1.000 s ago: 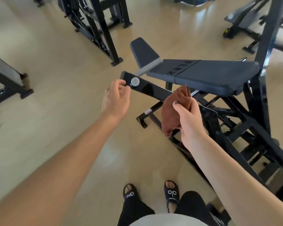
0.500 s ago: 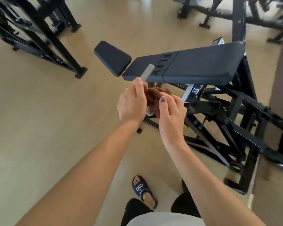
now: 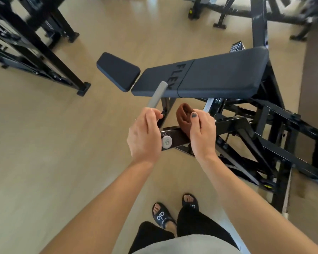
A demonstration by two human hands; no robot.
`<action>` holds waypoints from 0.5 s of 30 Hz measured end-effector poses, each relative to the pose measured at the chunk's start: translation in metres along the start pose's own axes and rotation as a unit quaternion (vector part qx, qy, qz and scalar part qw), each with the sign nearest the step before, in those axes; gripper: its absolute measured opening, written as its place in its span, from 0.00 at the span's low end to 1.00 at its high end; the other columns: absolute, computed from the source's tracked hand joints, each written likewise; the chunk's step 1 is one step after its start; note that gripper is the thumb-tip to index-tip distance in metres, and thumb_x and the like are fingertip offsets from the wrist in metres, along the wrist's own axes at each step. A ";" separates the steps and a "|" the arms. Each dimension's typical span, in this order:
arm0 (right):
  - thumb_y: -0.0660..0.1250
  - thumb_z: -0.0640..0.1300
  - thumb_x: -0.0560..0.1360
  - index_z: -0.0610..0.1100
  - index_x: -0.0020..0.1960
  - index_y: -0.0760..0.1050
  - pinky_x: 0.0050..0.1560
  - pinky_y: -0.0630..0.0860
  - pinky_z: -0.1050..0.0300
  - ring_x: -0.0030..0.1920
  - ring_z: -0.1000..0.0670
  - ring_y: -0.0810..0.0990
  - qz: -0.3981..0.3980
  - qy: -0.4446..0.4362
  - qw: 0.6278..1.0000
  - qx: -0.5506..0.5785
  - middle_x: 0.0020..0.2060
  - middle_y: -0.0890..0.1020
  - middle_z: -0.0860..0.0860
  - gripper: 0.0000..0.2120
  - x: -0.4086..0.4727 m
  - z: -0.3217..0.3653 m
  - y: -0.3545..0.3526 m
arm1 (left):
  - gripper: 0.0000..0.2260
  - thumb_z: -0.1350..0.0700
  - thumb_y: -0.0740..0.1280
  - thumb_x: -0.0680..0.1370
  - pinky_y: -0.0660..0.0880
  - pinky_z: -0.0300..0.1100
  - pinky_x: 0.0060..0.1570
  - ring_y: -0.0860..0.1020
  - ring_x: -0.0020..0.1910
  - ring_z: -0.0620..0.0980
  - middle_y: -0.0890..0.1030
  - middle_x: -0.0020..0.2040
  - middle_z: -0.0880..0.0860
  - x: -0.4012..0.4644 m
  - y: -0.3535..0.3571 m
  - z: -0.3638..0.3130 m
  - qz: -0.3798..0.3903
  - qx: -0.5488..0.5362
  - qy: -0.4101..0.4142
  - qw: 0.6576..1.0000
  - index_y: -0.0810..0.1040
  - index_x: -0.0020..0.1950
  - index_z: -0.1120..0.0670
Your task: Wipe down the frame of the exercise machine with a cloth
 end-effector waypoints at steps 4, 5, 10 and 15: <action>0.59 0.49 0.85 0.45 0.48 0.78 0.61 0.71 0.40 0.50 0.49 0.75 0.034 -0.001 0.999 -0.008 0.44 0.80 0.52 0.13 -0.001 0.016 0.002 | 0.16 0.50 0.51 0.83 0.77 0.53 0.55 0.81 0.50 0.45 0.83 0.47 0.43 -0.001 -0.001 0.001 -0.025 -0.003 0.010 1.000 0.78 0.48 0.48; 0.59 0.51 0.84 0.47 0.47 0.78 0.61 0.71 0.42 0.49 0.51 0.75 0.057 -0.023 0.998 -0.010 0.43 0.79 0.54 0.14 -0.007 0.029 0.008 | 0.16 0.50 0.51 0.83 0.77 0.52 0.53 0.80 0.49 0.45 0.82 0.47 0.43 -0.001 -0.002 0.000 -0.034 0.000 0.009 0.999 0.78 0.49 0.48; 0.59 0.54 0.82 0.54 0.48 0.79 0.55 0.71 0.50 0.47 0.56 0.75 0.157 -0.113 0.981 0.006 0.43 0.79 0.59 0.10 -0.023 0.072 0.026 | 0.16 0.49 0.50 0.86 0.77 0.51 0.53 0.80 0.52 0.45 0.82 0.51 0.44 -0.003 -0.005 -0.004 -0.032 -0.004 0.012 0.999 0.77 0.58 0.49; 0.59 0.54 0.83 0.49 0.49 0.80 0.52 0.77 0.49 0.46 0.55 0.78 0.189 -0.082 0.977 -0.058 0.42 0.80 0.56 0.14 0.016 0.033 0.017 | 0.17 0.50 0.50 0.85 0.74 0.42 0.51 0.78 0.50 0.44 0.82 0.49 0.43 -0.001 -0.002 -0.003 -0.014 0.037 0.007 0.999 0.78 0.54 0.48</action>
Point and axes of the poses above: each hand's wrist, its own x-axis towards the middle knuckle, its own y-axis out of the palm, z = x × y, the point moved 5 cm from there along x, towards the middle knuckle
